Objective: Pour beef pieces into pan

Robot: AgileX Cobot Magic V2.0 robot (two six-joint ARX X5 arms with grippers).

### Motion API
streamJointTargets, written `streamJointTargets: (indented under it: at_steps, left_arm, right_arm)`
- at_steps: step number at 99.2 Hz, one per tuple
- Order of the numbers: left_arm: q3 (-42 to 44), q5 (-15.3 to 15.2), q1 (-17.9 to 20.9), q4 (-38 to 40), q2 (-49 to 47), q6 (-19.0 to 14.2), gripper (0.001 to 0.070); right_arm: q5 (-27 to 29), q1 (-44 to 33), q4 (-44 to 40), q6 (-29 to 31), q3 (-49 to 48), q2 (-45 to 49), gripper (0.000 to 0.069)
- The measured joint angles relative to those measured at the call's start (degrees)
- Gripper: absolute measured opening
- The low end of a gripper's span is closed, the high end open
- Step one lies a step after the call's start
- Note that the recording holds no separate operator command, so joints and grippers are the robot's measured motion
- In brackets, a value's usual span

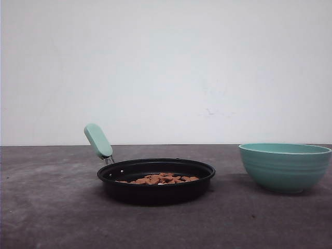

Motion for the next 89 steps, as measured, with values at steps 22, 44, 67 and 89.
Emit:
streamJointTargets:
  at_steps: [22,44,67,89]
  left_arm:
    - [-20.98,4.44,3.39,10.62,-0.48,-2.23,0.0023]
    - [-26.97,4.5,3.41,12.79,-0.83,-0.09,0.0023]
    - [-31.19,9.97,4.81,23.41,-0.9,4.02,0.0023]
    - [-31.34,14.56,9.2,23.47,-0.9,5.03,0.0023]
  right_arm:
    - [0.0,0.0,0.02,0.0,0.0,0.0,0.0008]
    - [0.0,0.0,0.02,0.0,0.0,0.0,0.0009]
    - [0.0,0.0,0.07,0.0,0.0,0.0,0.0009]
    - [0.0,0.0,0.04,0.0,0.0,0.0,0.0009]
